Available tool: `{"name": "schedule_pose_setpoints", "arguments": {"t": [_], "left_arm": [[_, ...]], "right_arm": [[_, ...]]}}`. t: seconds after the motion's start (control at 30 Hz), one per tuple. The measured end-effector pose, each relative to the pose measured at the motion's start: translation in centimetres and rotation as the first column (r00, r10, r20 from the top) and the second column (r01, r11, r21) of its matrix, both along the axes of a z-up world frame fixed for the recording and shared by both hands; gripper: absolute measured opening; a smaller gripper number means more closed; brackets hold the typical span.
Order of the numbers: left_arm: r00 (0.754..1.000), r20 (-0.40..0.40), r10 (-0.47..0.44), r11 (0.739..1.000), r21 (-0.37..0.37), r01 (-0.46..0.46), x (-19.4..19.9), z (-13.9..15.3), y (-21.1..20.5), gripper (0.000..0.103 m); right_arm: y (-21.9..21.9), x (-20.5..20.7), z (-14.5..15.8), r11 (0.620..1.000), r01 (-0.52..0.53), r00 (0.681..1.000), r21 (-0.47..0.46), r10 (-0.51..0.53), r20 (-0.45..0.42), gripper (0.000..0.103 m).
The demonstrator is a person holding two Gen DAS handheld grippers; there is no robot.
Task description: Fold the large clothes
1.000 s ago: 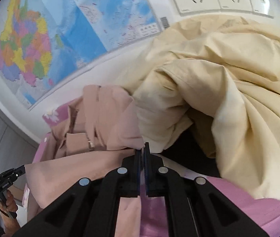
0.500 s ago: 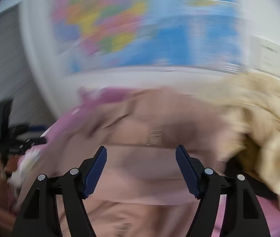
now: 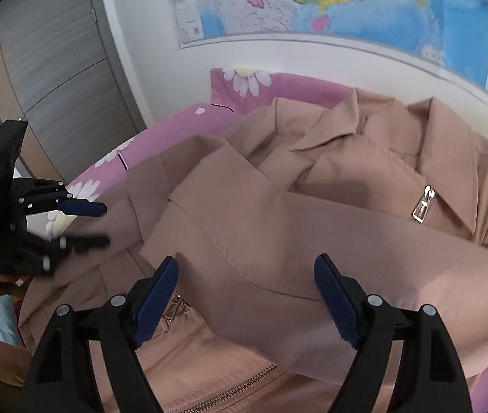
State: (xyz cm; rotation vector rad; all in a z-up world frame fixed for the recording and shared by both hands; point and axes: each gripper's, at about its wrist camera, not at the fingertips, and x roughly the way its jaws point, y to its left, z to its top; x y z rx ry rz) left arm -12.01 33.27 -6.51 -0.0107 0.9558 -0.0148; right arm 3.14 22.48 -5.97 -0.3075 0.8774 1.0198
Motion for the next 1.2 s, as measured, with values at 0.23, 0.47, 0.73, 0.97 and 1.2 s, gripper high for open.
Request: {"name": "schedule_pose_setpoints", "arguments": {"t": [0.23,0.47,0.73,0.97,1.2], "left_arm": [[0.981,0.065,0.181,0.983,0.008,-0.182,0.1,2.8,6.0,0.003],[0.851,0.136,0.508,0.797,0.302,-0.524,2.7,6.1,13.6,0.013],[0.974,0.158,0.165,0.986,0.008,-0.168,3.2,7.2,6.6,0.069],[0.999,0.029,-0.042,0.996,0.083,0.039,7.9,2.6,0.0,0.074],[0.996,-0.071,-0.054,0.99,0.13,0.063,11.9,-0.5,-0.4,0.038]], "right_arm": [[-1.0,0.0,-0.2,1.0,0.026,1.0,0.01,-0.025,-0.012,0.079],[-2.1,1.2,-0.4,0.997,0.077,0.997,0.013,-0.076,-0.016,0.079],[-6.3,2.7,0.8,0.983,0.17,0.985,0.072,-0.168,-0.03,0.079],[-13.6,3.2,2.2,0.939,0.309,0.951,0.152,-0.308,-0.028,0.08],[-21.0,5.7,0.6,0.82,0.544,0.839,0.178,-0.534,-0.102,0.083]]}}
